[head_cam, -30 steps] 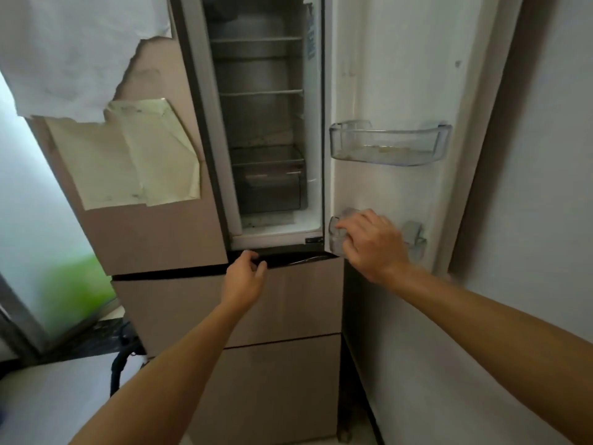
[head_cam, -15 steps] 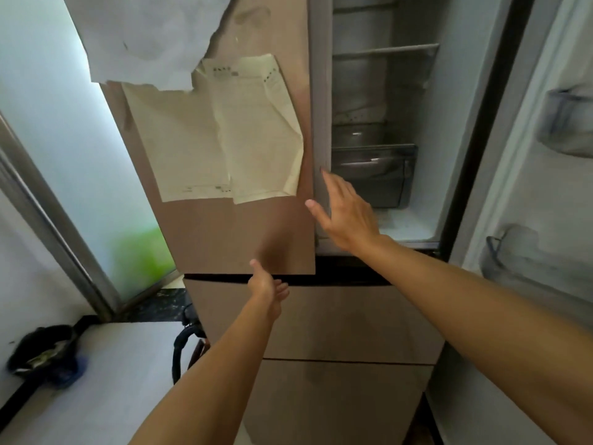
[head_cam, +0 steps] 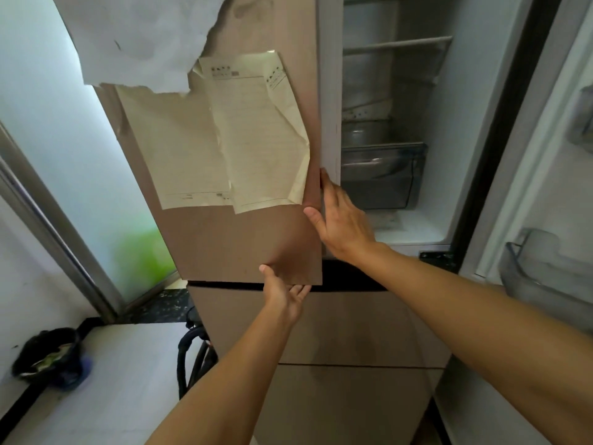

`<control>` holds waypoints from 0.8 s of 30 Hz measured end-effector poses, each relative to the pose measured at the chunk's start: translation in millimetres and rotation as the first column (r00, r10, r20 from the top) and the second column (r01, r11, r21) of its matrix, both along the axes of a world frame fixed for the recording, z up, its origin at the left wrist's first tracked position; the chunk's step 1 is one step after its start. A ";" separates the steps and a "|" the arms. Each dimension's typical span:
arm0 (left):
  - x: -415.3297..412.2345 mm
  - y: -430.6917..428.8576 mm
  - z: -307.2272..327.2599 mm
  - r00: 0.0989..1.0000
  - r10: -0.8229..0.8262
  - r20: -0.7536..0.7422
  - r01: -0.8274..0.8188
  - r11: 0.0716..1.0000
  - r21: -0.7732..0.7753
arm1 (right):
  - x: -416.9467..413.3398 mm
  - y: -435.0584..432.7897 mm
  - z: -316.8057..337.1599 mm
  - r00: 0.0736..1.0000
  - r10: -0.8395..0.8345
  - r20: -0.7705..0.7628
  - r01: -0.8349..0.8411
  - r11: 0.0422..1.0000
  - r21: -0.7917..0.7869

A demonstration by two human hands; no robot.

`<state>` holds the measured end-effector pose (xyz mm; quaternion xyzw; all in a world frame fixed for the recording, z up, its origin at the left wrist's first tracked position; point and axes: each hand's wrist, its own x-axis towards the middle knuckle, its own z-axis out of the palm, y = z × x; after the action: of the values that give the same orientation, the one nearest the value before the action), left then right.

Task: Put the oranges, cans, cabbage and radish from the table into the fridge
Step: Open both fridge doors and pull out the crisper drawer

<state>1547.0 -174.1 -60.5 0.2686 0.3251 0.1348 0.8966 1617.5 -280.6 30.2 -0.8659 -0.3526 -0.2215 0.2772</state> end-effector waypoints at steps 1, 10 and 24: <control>-2.7 -2.0 1.4 1.000 -0.002 -0.005 0.002 1.000 0.025 | -3.0 -1.2 0.2 1.000 0.003 0.016 -0.002 1.000 -0.003; -52.4 -10.8 3.7 0.990 0.054 -0.133 -0.030 0.984 0.177 | -43.4 -10.0 -21.1 0.964 0.131 0.230 -0.133 0.991 -0.005; -187.4 15.8 22.4 0.900 0.328 -0.288 -0.121 0.822 0.557 | -66.8 -31.4 -16.1 0.933 0.325 0.155 -0.356 0.898 0.259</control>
<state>1359.5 -158.3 -38.0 0.4828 0.4689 0.2718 0.6879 1550.7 -312.0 14.1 -0.7288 -0.4779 -0.2640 0.4132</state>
